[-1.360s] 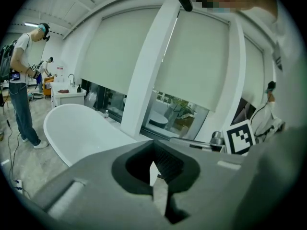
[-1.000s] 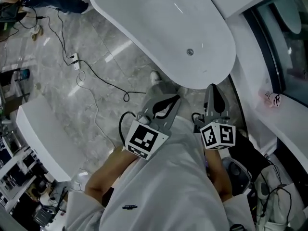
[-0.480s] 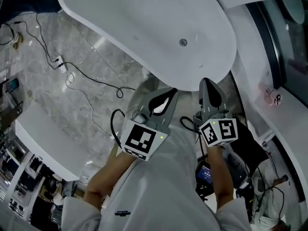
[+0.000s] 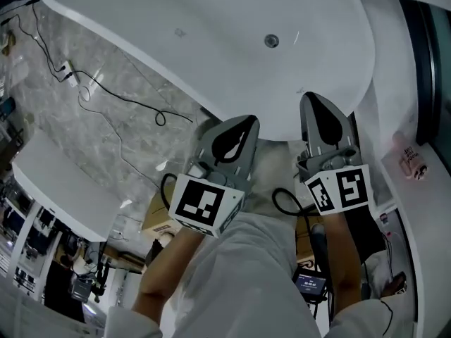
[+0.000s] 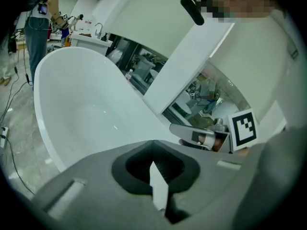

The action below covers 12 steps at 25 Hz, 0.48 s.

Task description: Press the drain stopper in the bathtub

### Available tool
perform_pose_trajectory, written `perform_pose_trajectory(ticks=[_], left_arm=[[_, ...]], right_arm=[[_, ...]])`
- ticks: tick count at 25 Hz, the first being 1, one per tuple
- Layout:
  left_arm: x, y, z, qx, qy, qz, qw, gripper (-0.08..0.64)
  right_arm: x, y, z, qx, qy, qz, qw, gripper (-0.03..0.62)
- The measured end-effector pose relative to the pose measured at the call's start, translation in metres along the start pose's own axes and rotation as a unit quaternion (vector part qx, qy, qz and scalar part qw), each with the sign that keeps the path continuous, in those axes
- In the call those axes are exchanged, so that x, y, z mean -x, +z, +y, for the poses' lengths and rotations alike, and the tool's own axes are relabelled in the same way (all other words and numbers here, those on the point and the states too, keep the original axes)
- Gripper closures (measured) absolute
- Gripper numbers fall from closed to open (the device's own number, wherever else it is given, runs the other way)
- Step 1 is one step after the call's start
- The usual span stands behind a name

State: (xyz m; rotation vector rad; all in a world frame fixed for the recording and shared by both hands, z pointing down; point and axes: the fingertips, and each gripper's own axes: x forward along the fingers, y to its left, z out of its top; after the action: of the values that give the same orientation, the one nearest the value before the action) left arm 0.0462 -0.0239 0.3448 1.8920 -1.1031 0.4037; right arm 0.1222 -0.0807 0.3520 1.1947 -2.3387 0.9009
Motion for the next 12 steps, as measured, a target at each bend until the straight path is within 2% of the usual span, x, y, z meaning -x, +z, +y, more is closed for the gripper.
perform_pose_trajectory(ticks=[4, 7, 12], left_arm=[[-0.033, -0.022, 0.022, 0.008, 0.010, -0.004, 0.9999, 0.558], [-0.054, -0.044, 0.038, 0.041, 0.014, 0.006, 0.9990, 0.558], [-0.086, -0.077, 0.070, 0.071, 0.036, 0.024, 0.9965, 0.558]], right_arm=[[-0.026, -0.032, -0.028, -0.005, -0.004, 0.015, 1.000, 0.589], [-0.045, -0.058, -0.046, -0.008, -0.008, 0.030, 0.999, 0.589], [-0.080, -0.088, -0.066, -0.020, -0.013, 0.045, 0.999, 0.589]])
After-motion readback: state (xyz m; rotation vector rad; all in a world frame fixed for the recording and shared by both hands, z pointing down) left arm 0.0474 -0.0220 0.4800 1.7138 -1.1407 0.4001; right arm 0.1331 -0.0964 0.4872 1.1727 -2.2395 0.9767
